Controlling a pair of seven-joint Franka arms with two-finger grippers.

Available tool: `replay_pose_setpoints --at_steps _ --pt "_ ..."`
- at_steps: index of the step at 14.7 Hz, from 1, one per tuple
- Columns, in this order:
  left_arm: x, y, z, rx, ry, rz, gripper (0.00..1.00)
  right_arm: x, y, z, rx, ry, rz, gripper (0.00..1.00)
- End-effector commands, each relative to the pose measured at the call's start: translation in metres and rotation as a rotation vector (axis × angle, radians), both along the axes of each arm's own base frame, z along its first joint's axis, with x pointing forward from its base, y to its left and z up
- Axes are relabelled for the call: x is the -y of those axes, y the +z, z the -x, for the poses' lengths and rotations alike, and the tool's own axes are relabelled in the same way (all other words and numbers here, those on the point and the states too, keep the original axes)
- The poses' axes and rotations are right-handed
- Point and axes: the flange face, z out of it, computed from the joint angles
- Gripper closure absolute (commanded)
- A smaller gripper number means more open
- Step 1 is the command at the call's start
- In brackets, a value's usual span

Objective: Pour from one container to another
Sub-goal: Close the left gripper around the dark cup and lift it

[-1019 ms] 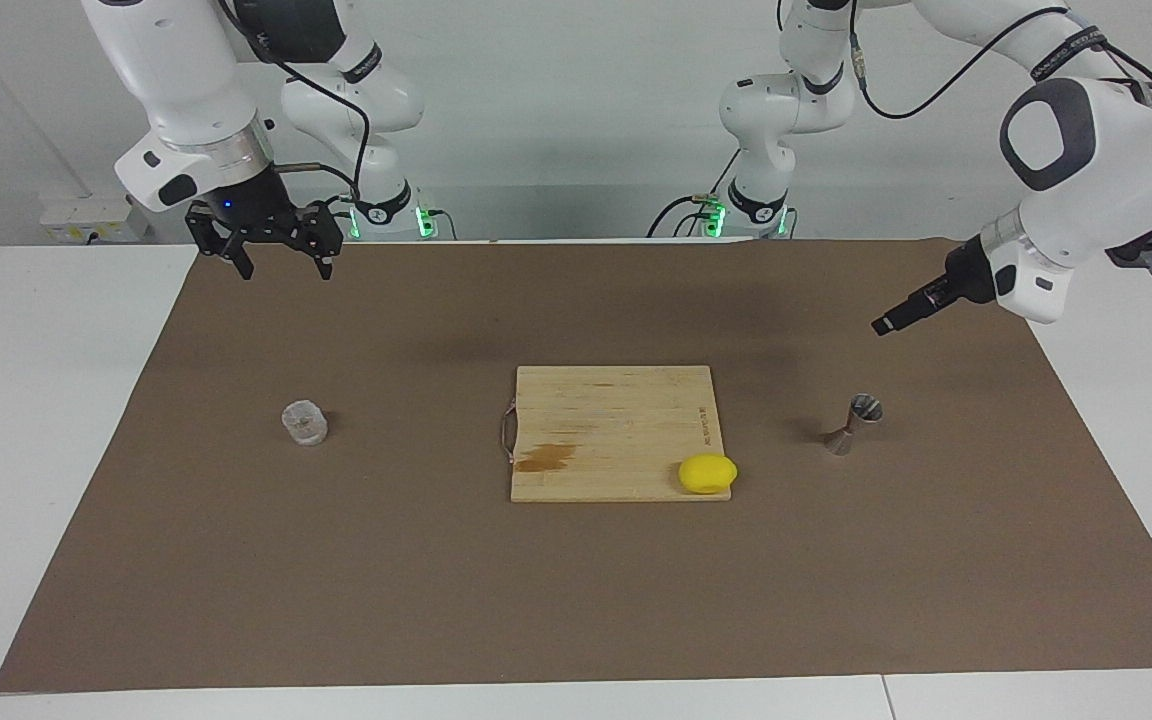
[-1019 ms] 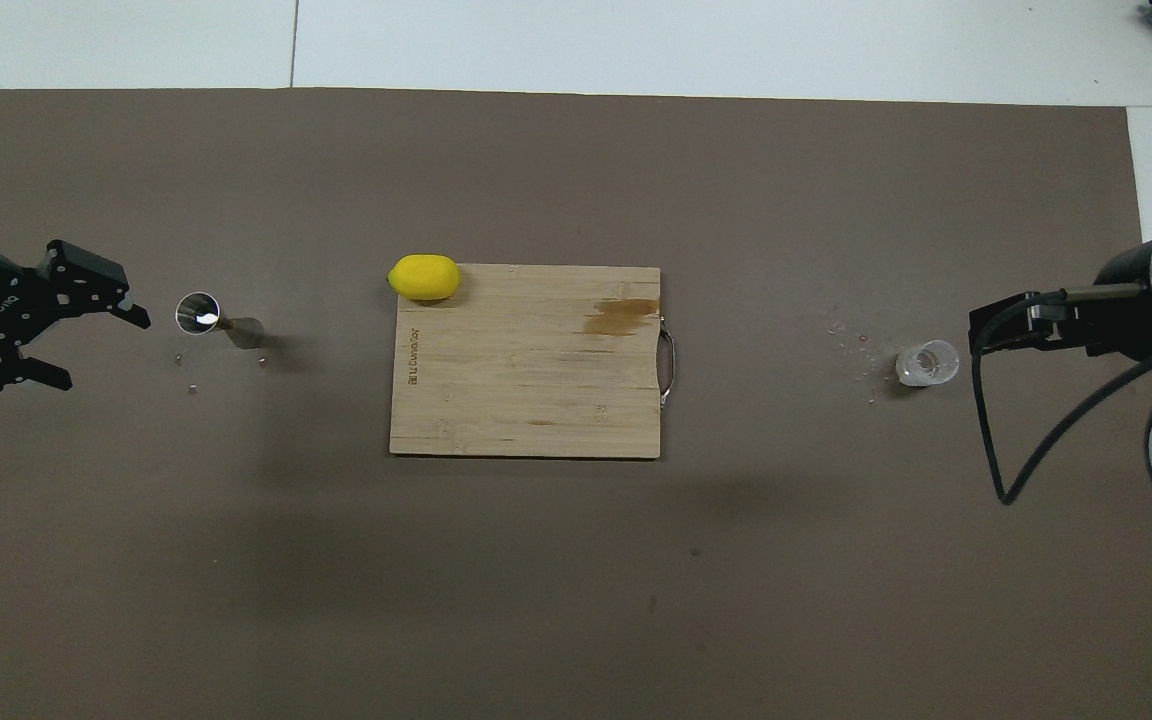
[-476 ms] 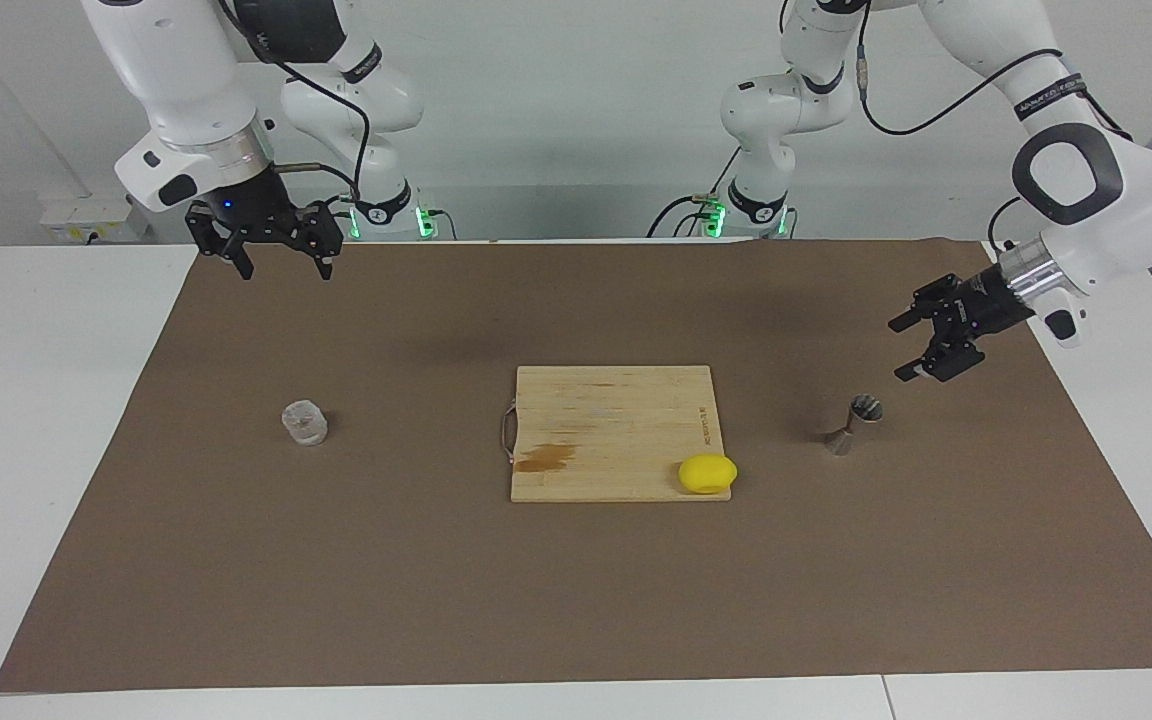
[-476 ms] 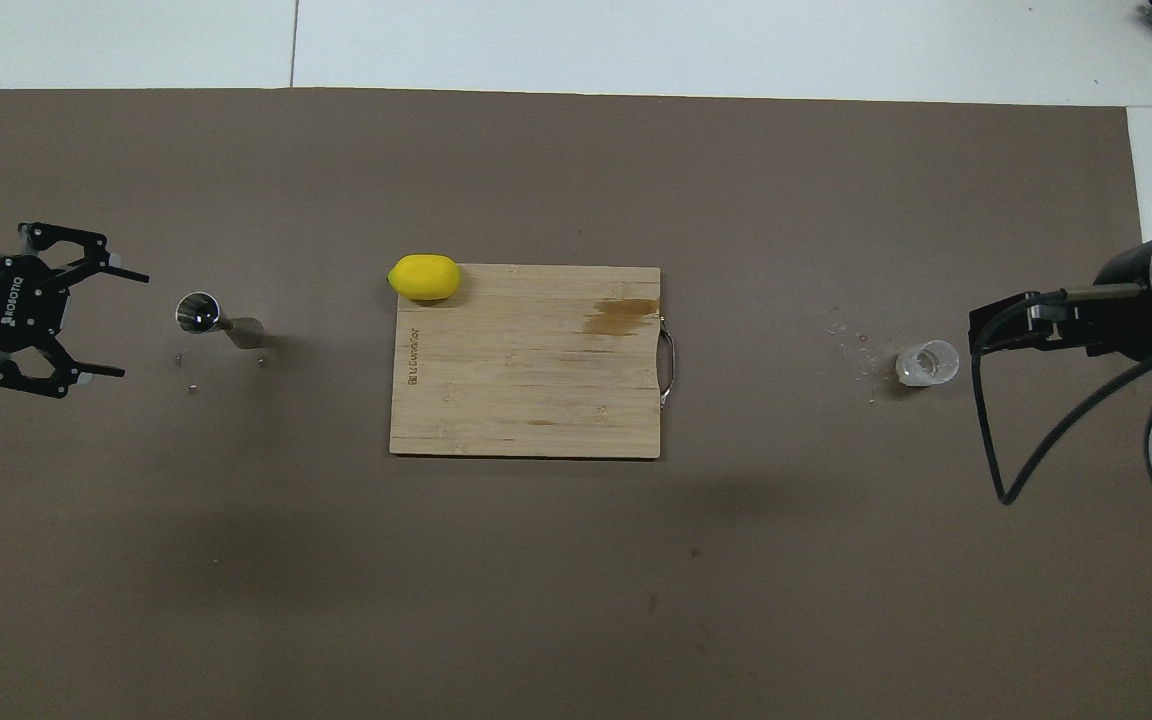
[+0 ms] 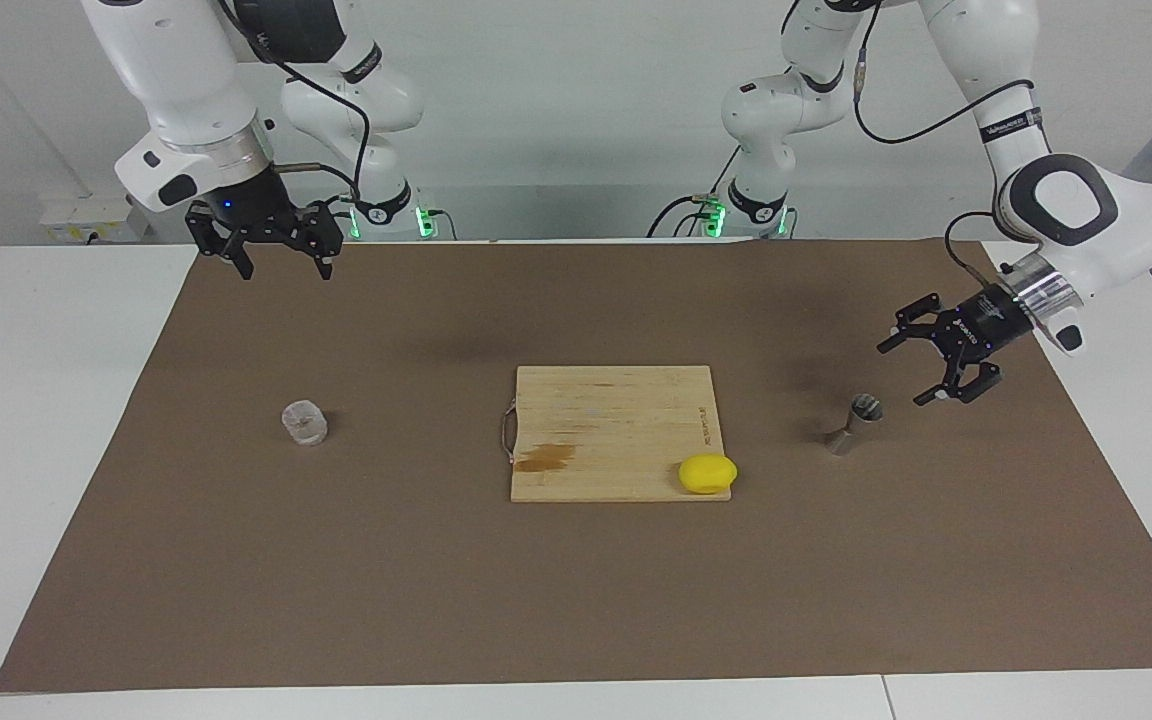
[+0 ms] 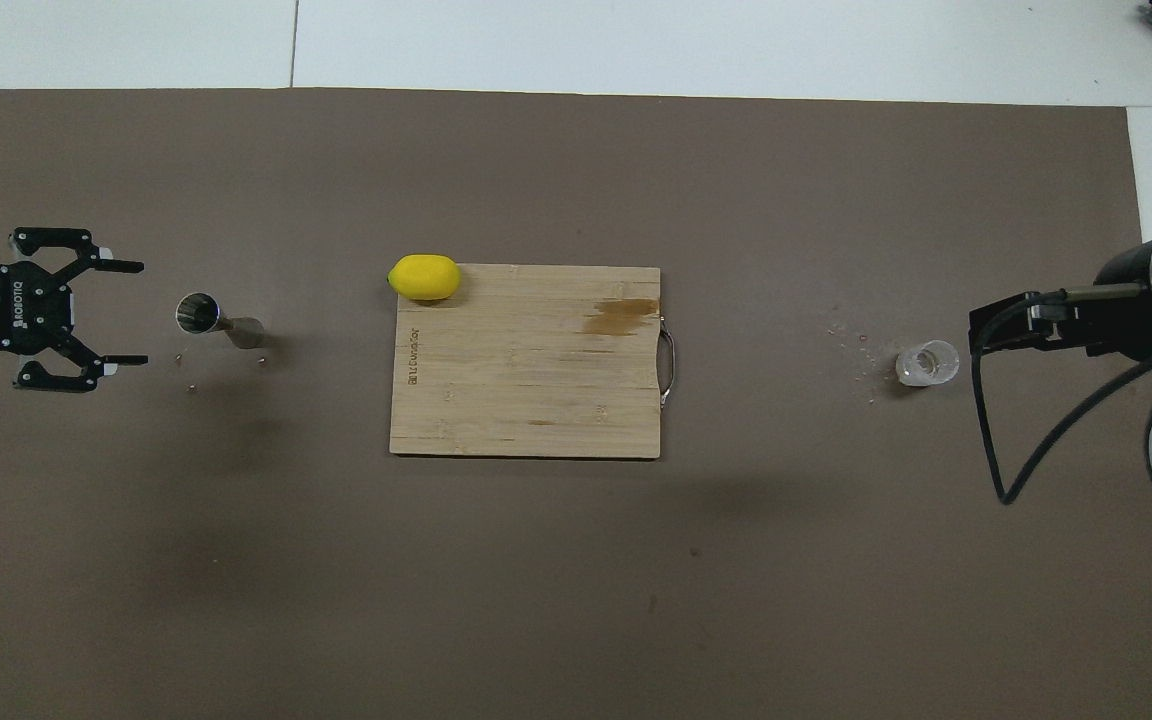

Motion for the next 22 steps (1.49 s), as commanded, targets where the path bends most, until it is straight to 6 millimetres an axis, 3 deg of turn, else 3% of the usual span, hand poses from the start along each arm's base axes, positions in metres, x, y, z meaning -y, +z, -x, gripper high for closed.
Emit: replay_pose_setpoints --at_steps 1,8,22 --pt "-0.009 -0.018 0.015 -0.023 0.139 0.068 0.0 0.004 0.001 0.007 -0.003 0.01 -0.008 0.0" --pt "-0.007 -0.059 0.027 -0.048 0.255 0.172 0.0 0.004 0.001 0.007 -0.003 0.01 -0.008 0.0" --pt "0.024 -0.082 0.029 -0.022 0.263 0.137 0.01 0.004 0.001 0.007 -0.003 0.01 -0.008 0.0"
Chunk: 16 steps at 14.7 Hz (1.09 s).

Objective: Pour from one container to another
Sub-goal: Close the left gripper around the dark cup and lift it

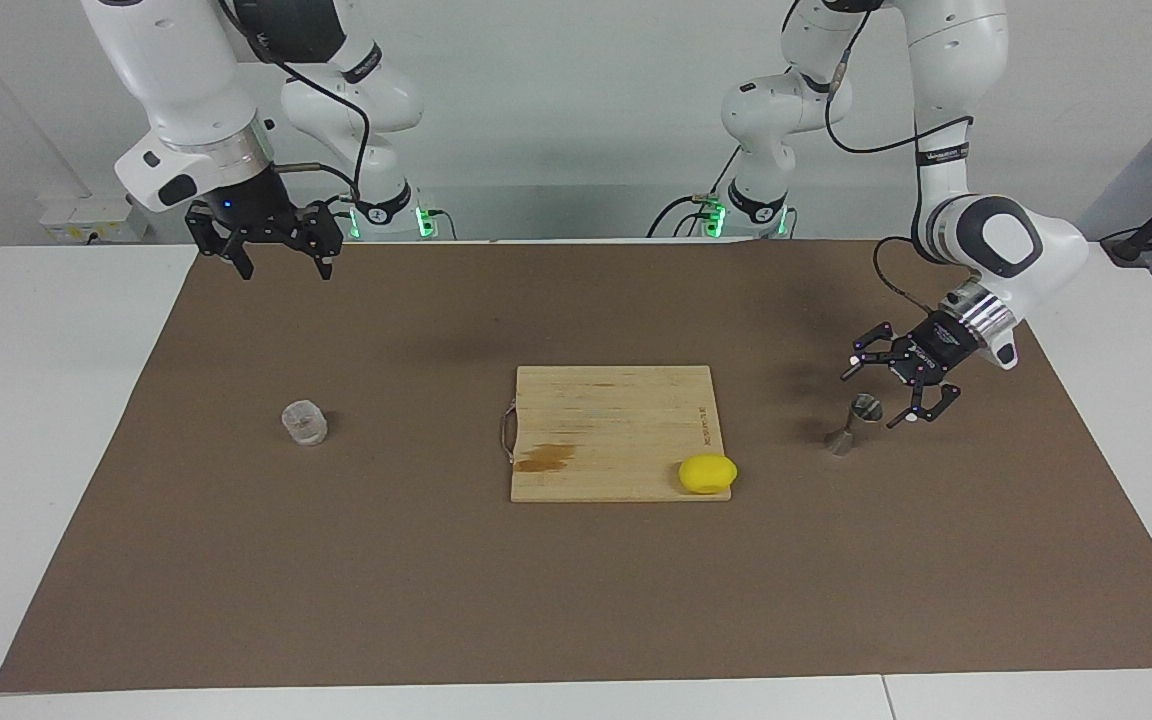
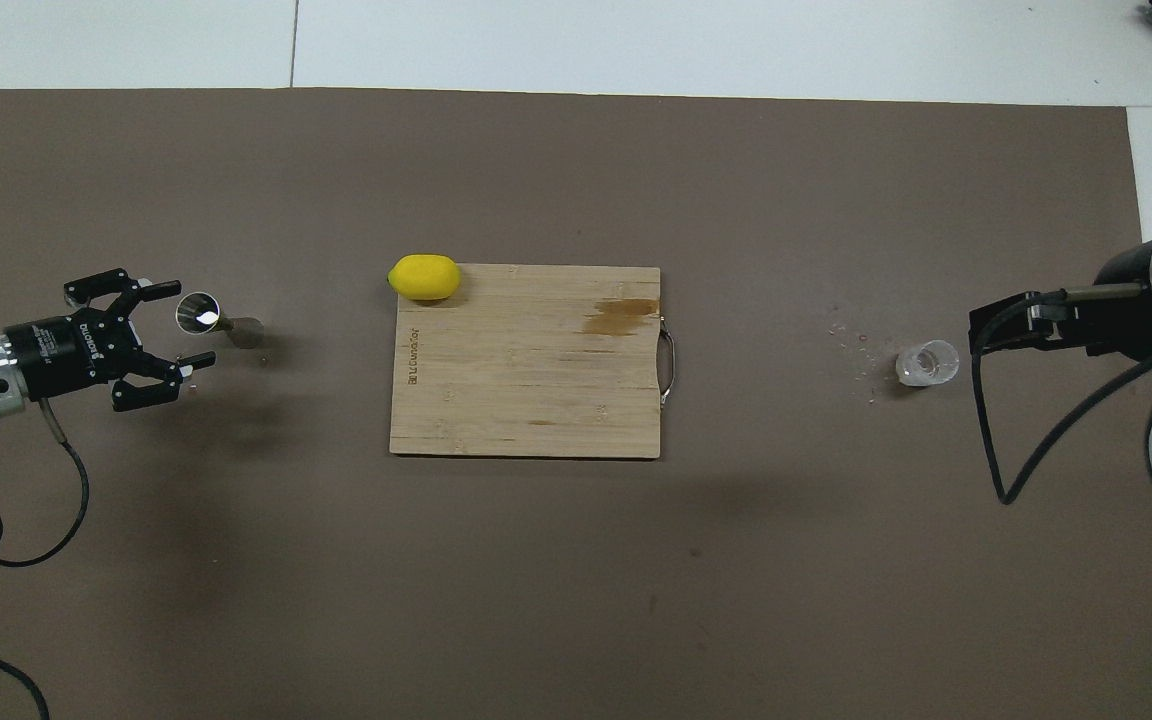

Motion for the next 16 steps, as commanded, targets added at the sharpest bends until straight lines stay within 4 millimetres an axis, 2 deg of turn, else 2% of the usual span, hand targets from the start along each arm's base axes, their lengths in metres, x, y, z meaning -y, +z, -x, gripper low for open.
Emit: replay_pose_setpoints --at_steps 1,3,8,9,10,11,12,14,16 --pt "0.0022 -0.0087 0.0048 0.005 0.02 -0.006 0.02 0.0039 0.0006 0.0075 -0.003 0.01 -0.006 0.0" --pt "0.0028 -0.0095 0.0043 0.005 0.022 -0.011 0.07 0.0038 0.0006 0.0075 -0.003 0.01 -0.008 0.0" --pt "0.0048 -0.011 0.0046 0.002 0.019 -0.008 0.12 0.0038 0.0006 0.0075 -0.003 0.01 -0.008 0.0" --pt "0.0048 -0.0109 0.0045 0.002 0.02 -0.007 0.17 0.0038 0.0006 0.0075 -0.003 0.01 -0.008 0.0" --pt "0.0047 -0.0093 0.0039 0.006 0.025 -0.003 0.23 0.0038 0.0006 0.0075 -0.003 0.01 -0.008 0.0" --pt "0.0048 -0.0107 0.0043 0.002 0.026 -0.002 0.38 0.0039 0.0006 0.0075 -0.003 0.01 -0.006 0.0" --pt "0.0048 -0.0108 0.0043 0.002 0.026 -0.002 0.58 0.0038 0.0006 0.0075 -0.003 0.01 -0.008 0.0" --pt "0.0045 -0.0095 0.0034 0.004 0.027 -0.003 0.88 0.0038 0.0006 0.0075 -0.003 0.01 -0.008 0.0" --pt "0.0044 -0.0109 0.0021 0.003 0.025 -0.003 0.99 0.0038 0.0006 0.0075 -0.003 0.01 -0.008 0.0"
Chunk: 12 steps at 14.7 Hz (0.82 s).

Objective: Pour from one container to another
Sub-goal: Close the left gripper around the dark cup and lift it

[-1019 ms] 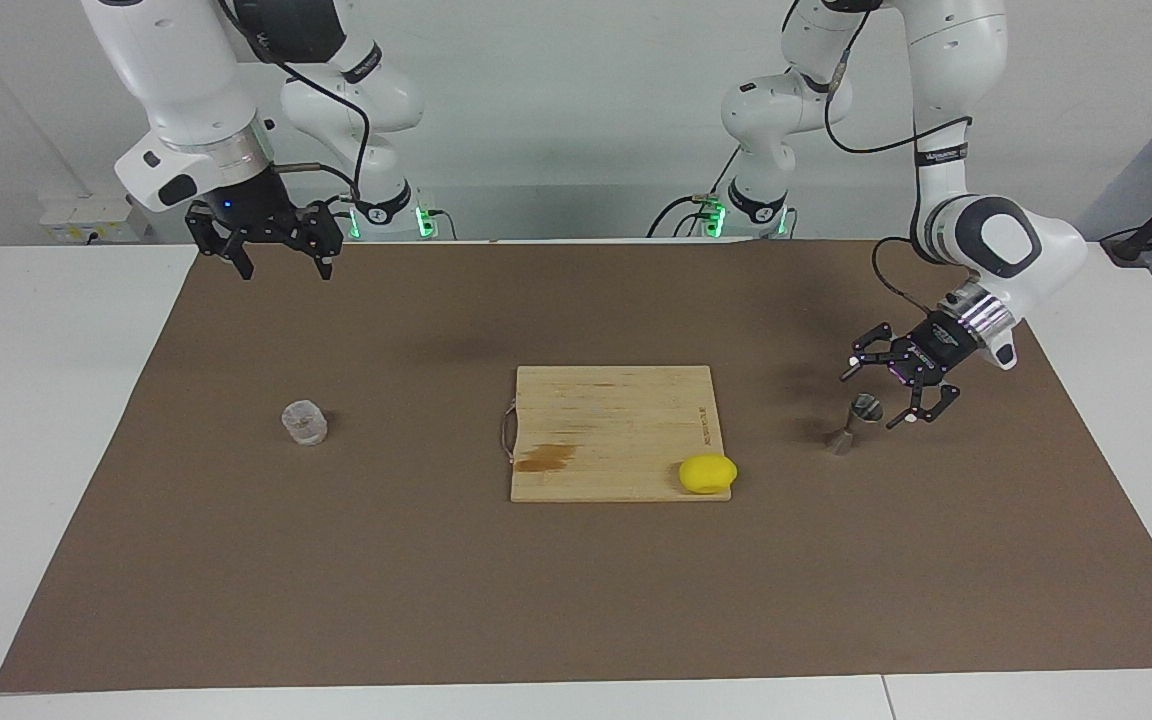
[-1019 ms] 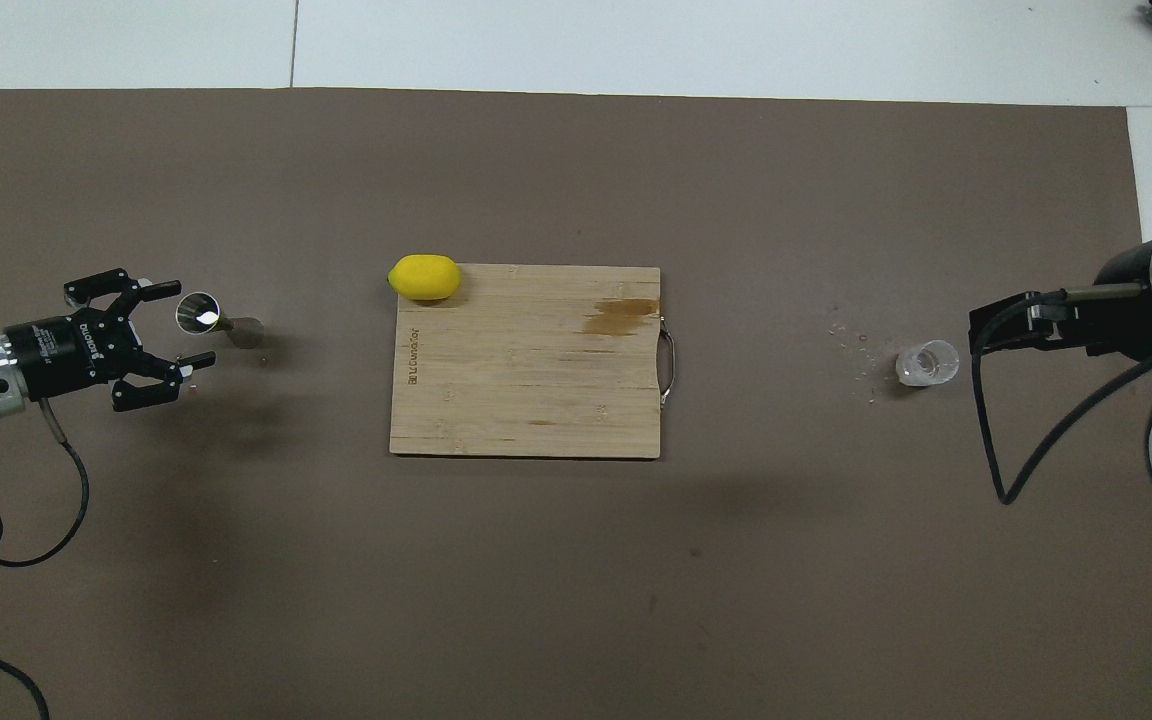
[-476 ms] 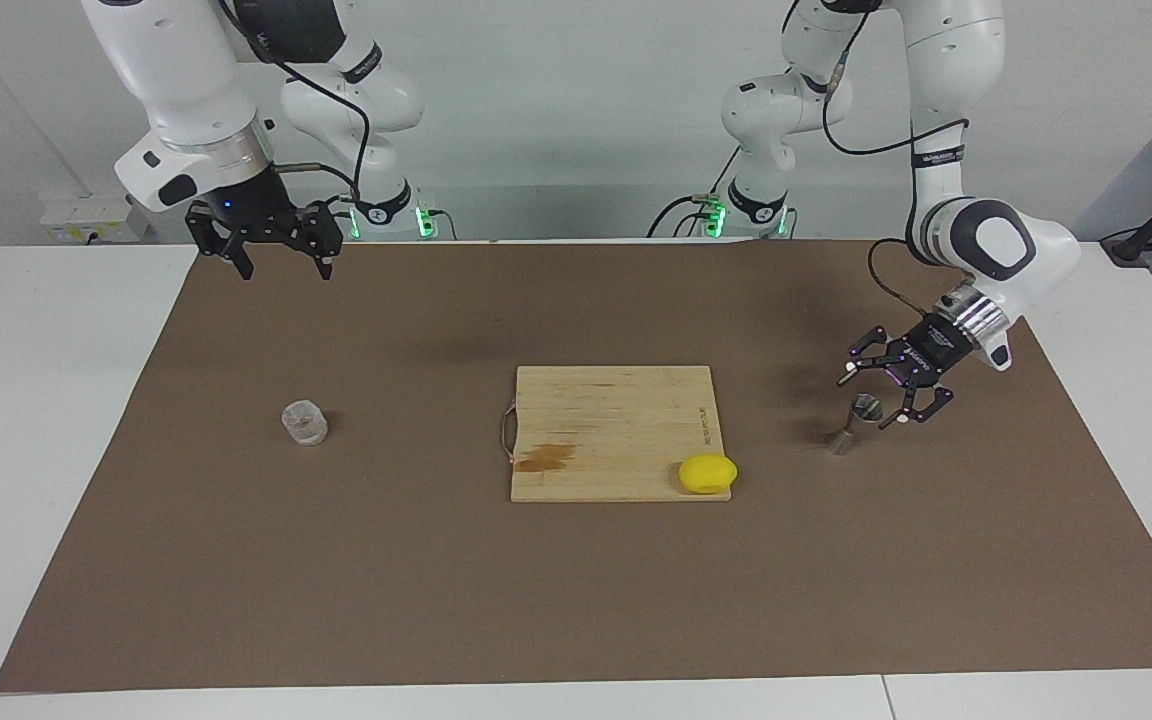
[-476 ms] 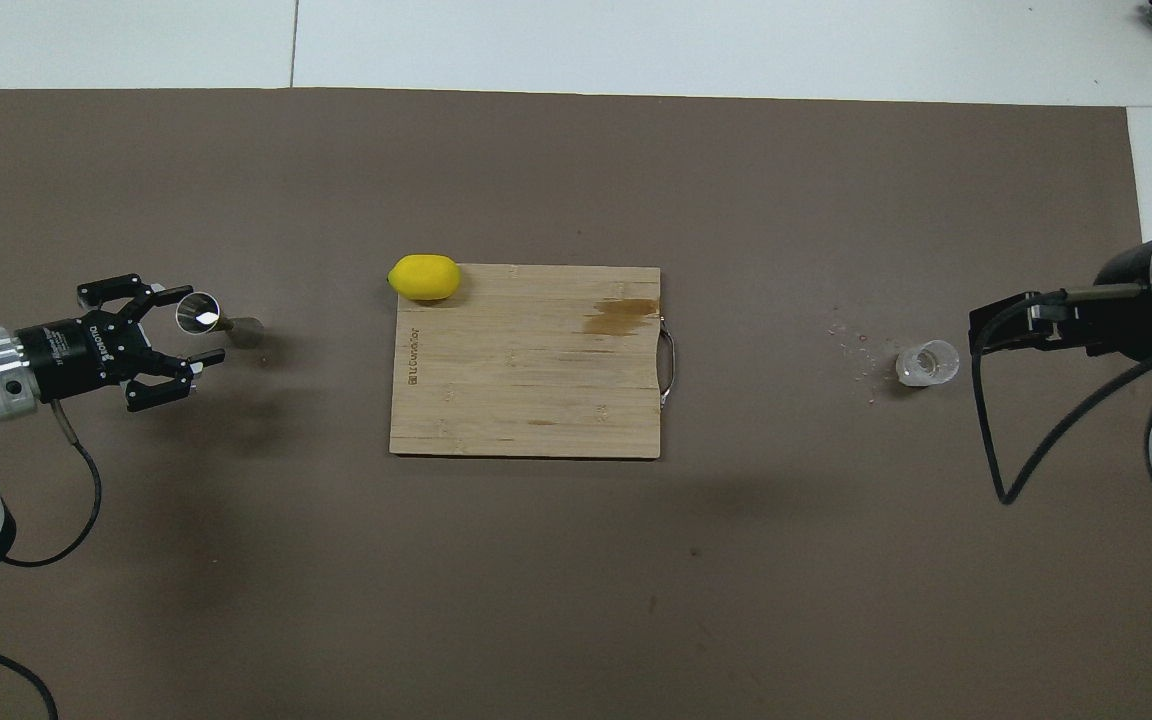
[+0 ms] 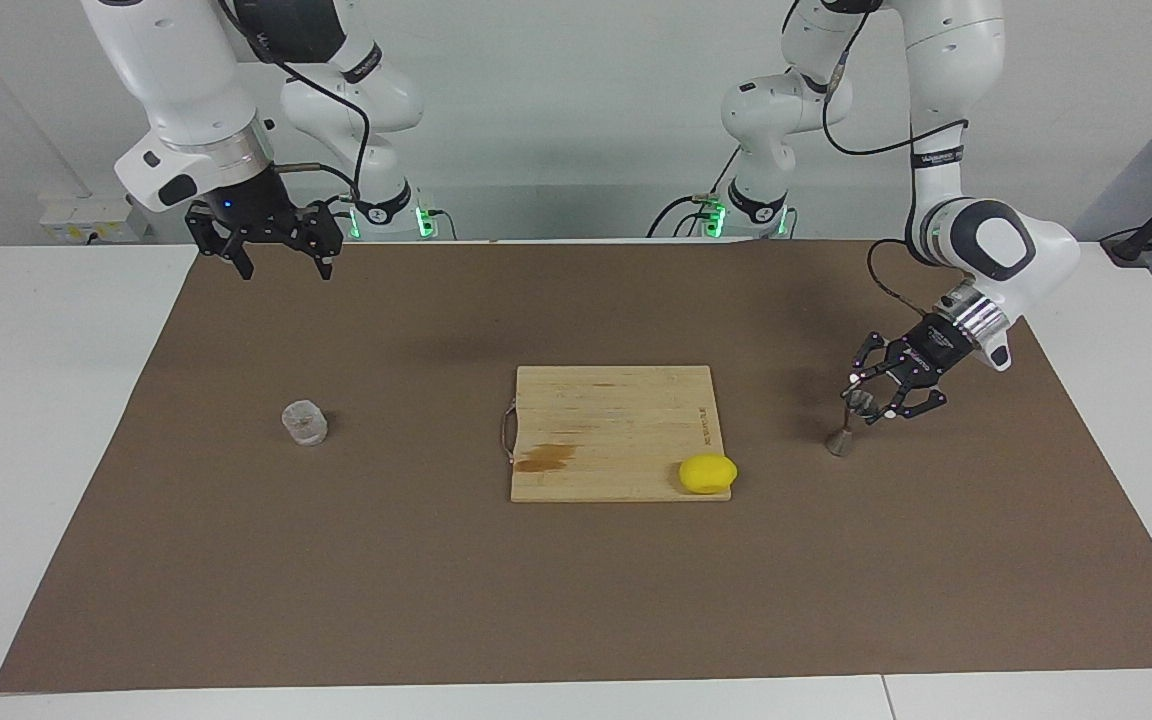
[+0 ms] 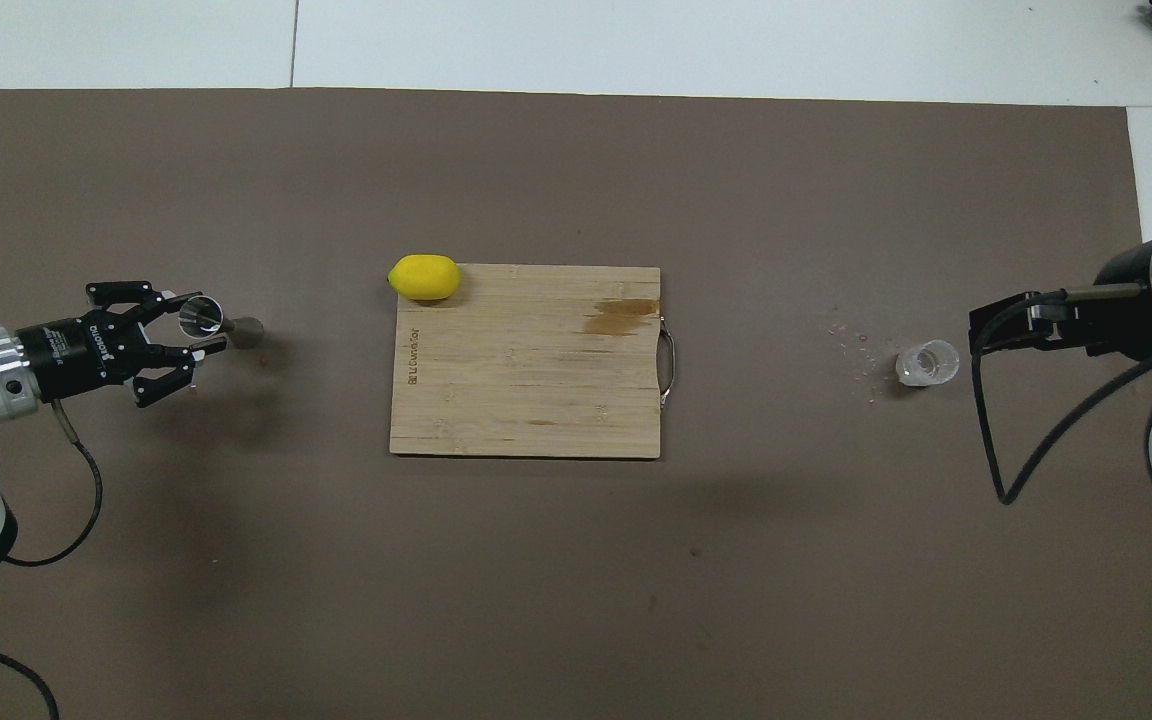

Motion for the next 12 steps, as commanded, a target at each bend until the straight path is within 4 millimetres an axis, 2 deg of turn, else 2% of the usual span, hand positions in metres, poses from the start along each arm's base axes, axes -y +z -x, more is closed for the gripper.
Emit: replay_pose_setpoints --at_steps 1,3,7,9,12 --pt "0.002 -0.003 0.0 0.013 0.013 -0.006 1.0 0.004 0.001 0.007 -0.003 0.01 -0.008 0.0" --pt "0.003 0.0 -0.004 0.016 0.005 0.002 1.0 0.004 0.001 0.007 -0.003 0.01 -0.008 0.0" --pt "0.011 0.023 -0.02 0.045 -0.063 0.052 1.0 0.004 0.001 0.007 -0.003 0.01 -0.008 0.0" --pt "0.029 0.038 -0.026 0.06 -0.129 0.095 1.0 0.005 0.001 0.007 -0.003 0.008 -0.006 0.0" --pt "0.078 0.049 -0.028 0.054 -0.201 0.103 1.0 0.006 0.001 0.007 -0.003 0.007 -0.007 0.0"
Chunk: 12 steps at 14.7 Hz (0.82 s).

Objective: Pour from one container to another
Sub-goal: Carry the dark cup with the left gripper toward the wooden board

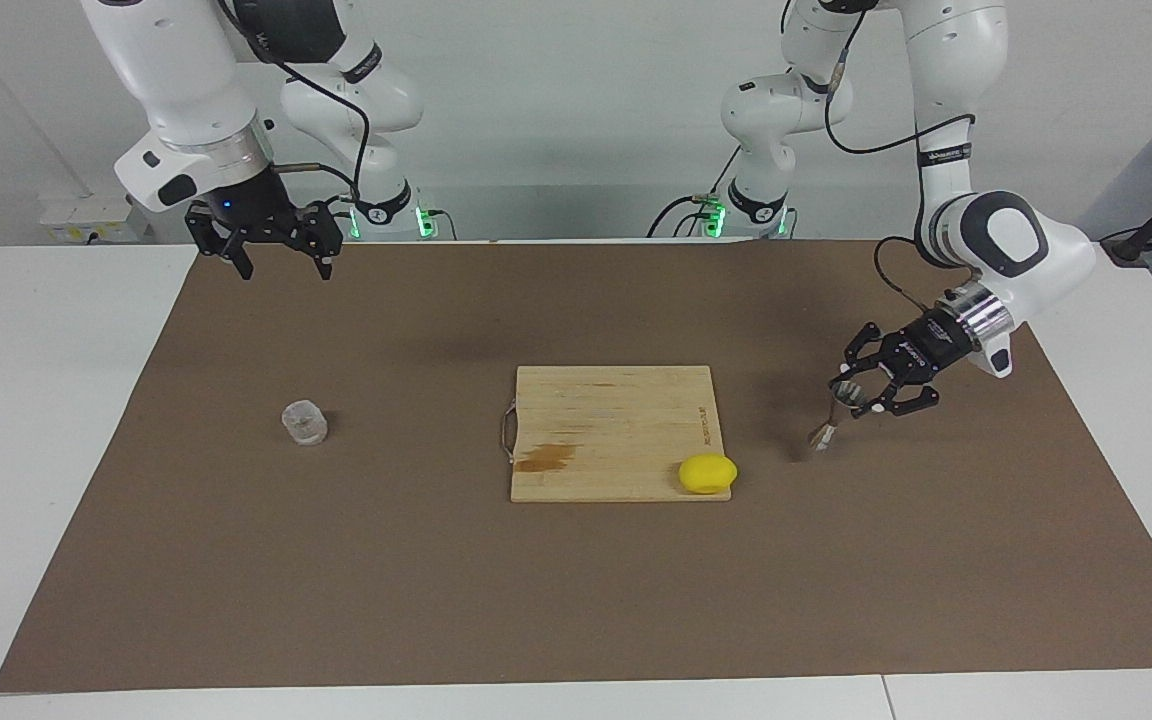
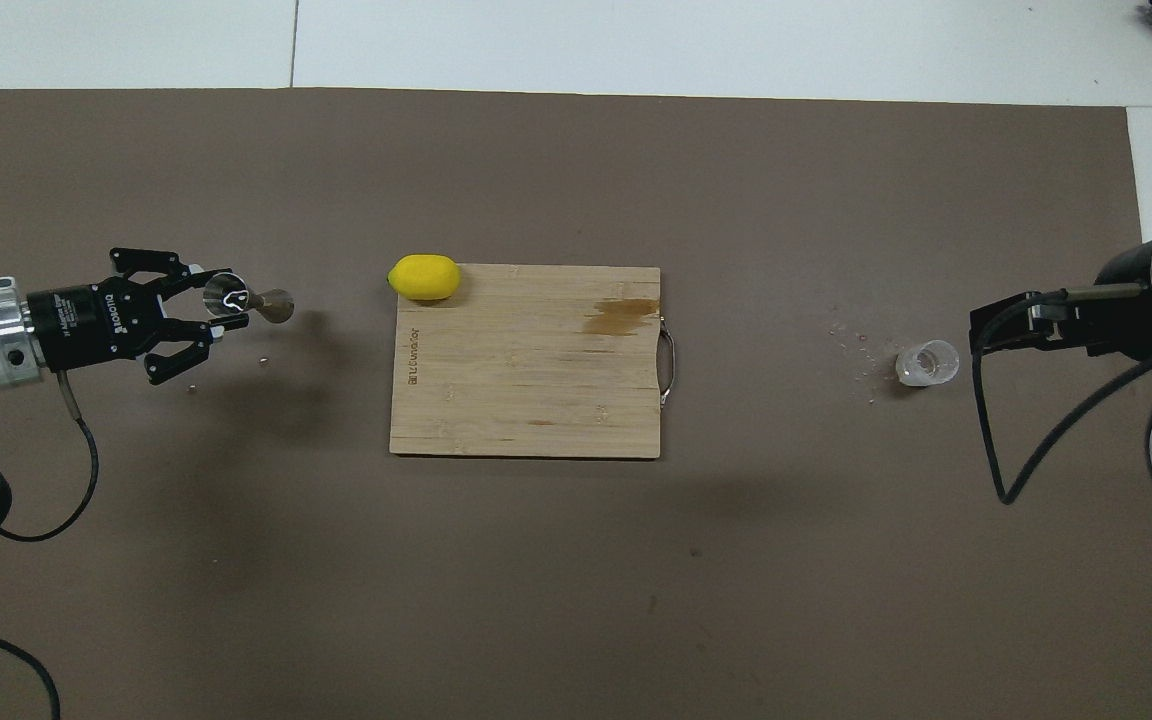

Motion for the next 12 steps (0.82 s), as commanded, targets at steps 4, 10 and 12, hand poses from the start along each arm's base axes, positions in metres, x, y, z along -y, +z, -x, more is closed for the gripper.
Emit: replay_pose_setpoints --at_steps 4,10,12 --pt "0.109 0.027 -0.004 -0.067 -0.069 0.02 1.0 0.01 0.001 0.007 -0.004 0.004 -0.008 0.0" --pt "0.214 0.04 0.01 -0.043 -0.064 0.042 1.0 0.01 0.001 0.006 0.009 -0.008 -0.009 0.01" --pt "0.247 0.038 0.017 -0.033 -0.028 0.041 1.0 0.009 -0.006 0.006 -0.006 -0.08 -0.008 0.0"
